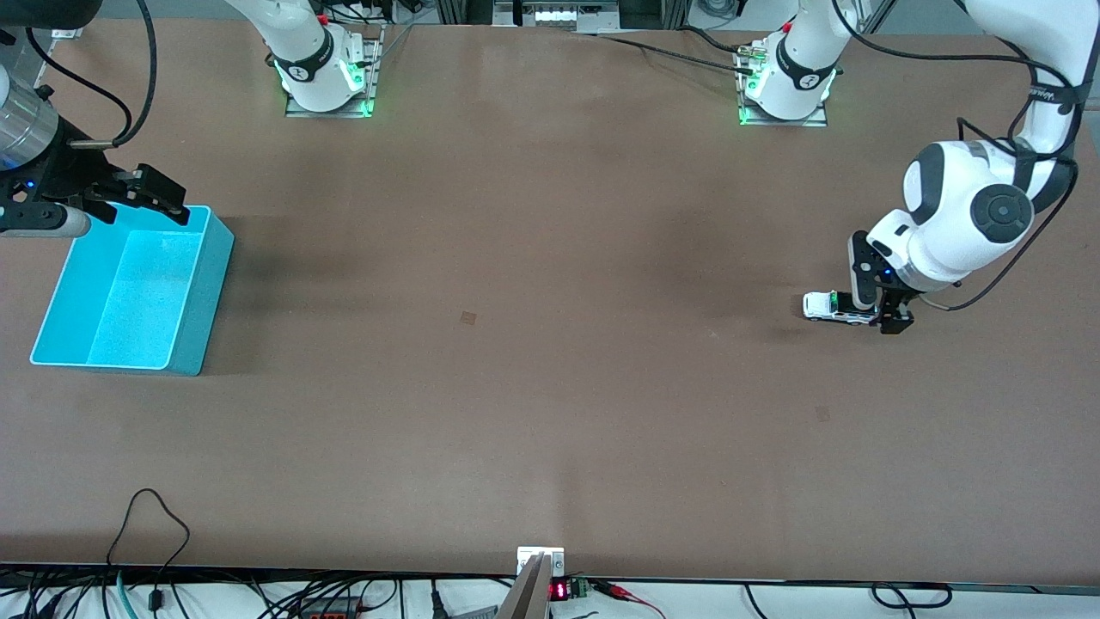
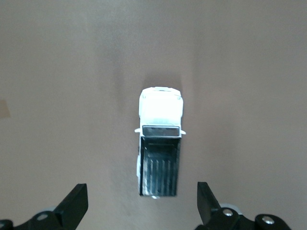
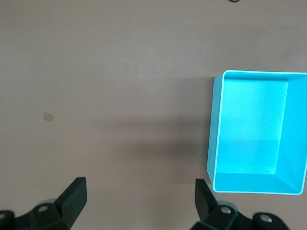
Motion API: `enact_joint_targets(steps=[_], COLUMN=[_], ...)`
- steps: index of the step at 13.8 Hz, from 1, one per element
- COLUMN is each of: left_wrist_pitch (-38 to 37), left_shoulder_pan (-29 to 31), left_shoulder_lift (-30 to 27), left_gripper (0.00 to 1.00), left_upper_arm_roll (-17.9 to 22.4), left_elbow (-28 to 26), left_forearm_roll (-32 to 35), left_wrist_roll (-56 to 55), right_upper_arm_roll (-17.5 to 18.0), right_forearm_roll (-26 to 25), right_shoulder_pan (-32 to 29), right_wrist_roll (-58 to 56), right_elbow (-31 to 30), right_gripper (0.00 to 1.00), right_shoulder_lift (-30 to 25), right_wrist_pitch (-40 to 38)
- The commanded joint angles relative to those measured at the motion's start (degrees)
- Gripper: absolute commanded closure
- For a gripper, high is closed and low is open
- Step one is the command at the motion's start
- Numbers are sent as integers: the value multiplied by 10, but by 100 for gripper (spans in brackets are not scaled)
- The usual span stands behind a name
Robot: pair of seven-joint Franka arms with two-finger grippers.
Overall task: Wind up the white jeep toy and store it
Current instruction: 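Lower the left gripper over the white toy jeep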
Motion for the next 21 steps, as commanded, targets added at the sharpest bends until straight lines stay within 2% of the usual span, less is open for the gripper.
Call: enact_joint_targets(steps=[1,5,8,10,11,12,13,15,16,21], left_wrist_pitch=[61,75,116,122,123,123,122,122,122,113], left_shoulder_pan=[22,22,22,22,21,22,22,23,26,26], left_shoulder_lift=[24,25,32,40,43,45,46,45,43,49], left_gripper=[0,0,0,5,22,43,58,78,83,84], left_upper_arm_roll=[-3,-6,-13,-14,-16,-19,-20,-20,-20,-20], left_elbow=[-15,-39,-60,-60,-60,-61,-60,-60,-59,-57], left_forearm_roll=[11,11,10,10,11,11,10,10,10,9], left_wrist_roll=[29,26,23,23,23,24,25,21,19,-31], right_upper_arm_roll=[1,1,1,1,1,1,1,1,1,1], right_forearm_roll=[0,0,0,0,0,0,0,0,0,0], right_shoulder_pan=[2,2,2,2,2,2,2,2,2,2], right_wrist_roll=[8,8,8,8,8,8,8,8,8,8], right_elbow=[4,4,4,4,4,4,4,4,4,4], right_gripper=[0,0,0,0,0,0,0,0,0,0], right_shoulder_lift=[-2,-2,-2,-2,-2,-2,-2,-2,-2,-2], right_wrist_pitch=[-8,-8,-8,-8,-8,-8,-8,-8,-8,-8])
